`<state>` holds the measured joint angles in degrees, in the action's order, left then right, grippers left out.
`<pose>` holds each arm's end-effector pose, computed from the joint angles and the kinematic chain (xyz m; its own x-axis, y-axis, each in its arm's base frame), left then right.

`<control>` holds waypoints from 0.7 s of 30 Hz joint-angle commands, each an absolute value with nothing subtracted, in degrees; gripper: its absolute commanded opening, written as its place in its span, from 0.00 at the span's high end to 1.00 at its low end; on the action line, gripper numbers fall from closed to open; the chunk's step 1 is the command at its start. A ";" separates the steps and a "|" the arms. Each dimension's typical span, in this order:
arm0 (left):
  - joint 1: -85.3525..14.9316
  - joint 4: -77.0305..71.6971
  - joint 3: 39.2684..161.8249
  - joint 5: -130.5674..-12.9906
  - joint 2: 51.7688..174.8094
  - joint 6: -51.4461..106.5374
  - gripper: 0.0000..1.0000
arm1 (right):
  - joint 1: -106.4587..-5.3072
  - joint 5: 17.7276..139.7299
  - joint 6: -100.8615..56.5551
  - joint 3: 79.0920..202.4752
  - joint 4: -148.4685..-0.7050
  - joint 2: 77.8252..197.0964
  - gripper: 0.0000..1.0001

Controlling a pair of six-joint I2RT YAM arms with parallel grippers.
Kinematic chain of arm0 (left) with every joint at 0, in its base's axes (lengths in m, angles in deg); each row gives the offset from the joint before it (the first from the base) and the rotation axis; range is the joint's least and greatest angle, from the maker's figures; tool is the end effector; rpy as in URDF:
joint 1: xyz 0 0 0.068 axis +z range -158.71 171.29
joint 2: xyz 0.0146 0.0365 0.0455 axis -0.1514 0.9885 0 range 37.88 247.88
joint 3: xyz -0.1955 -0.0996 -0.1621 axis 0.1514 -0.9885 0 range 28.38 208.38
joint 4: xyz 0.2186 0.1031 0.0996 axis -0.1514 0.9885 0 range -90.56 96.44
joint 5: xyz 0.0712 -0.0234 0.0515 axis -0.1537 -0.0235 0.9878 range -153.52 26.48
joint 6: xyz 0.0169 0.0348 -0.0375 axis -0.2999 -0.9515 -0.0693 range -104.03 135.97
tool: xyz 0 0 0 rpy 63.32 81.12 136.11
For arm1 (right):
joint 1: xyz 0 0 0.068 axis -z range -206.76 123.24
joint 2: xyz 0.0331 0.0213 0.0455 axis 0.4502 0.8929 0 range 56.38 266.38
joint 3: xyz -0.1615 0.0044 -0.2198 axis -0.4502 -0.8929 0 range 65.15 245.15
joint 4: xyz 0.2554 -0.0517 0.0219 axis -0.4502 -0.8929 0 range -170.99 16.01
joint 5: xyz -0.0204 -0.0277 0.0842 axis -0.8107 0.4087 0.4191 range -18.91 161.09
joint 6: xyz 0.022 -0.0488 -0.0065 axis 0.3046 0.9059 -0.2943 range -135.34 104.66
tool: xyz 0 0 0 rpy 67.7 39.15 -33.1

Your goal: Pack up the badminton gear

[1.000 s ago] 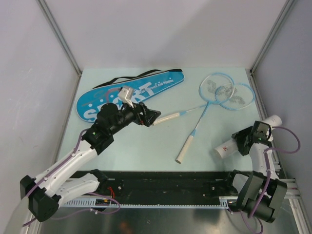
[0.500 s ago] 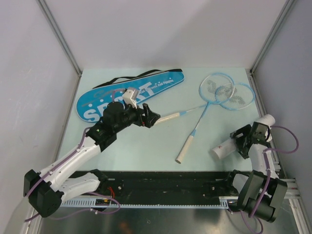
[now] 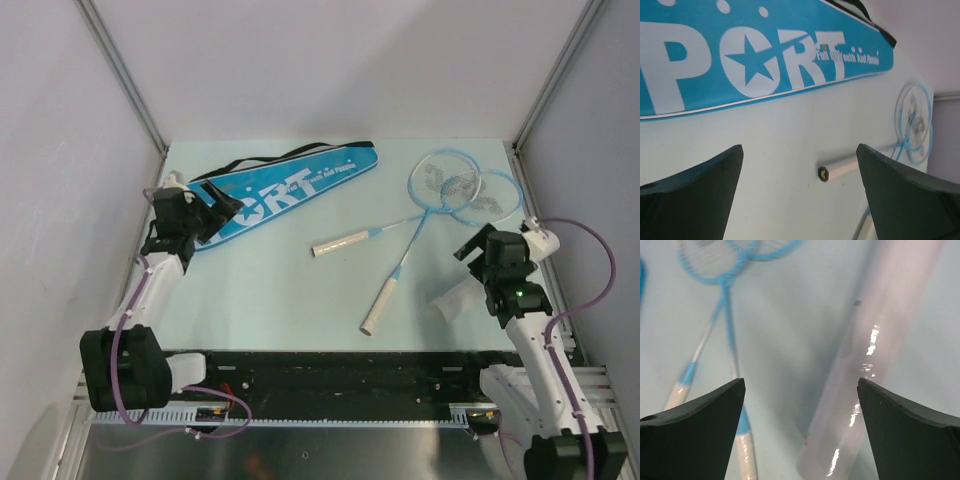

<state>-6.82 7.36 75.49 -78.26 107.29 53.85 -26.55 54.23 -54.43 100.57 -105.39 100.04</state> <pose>0.2704 -0.0002 0.2686 -0.5123 -0.6111 -0.6034 -0.1607 0.7584 -0.6316 0.1633 -0.0109 0.2510 -0.3521 0.6048 -0.7143 0.5783 0.7406 0.3421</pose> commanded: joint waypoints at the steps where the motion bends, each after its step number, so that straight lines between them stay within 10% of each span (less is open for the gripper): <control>1: -4.58 1.91 77.76 -76.09 108.01 60.01 0.00 | -39.65 43.66 -50.78 106.19 -102.76 98.22 0.00; 9: -2.56 -0.30 99.56 -72.00 132.35 51.92 0.05 | -55.22 72.65 -37.66 108.30 -89.98 106.11 0.00; 21: 2.62 -19.72 119.66 -70.02 162.31 60.62 0.03 | -63.41 75.31 -39.42 107.78 -91.74 110.69 0.01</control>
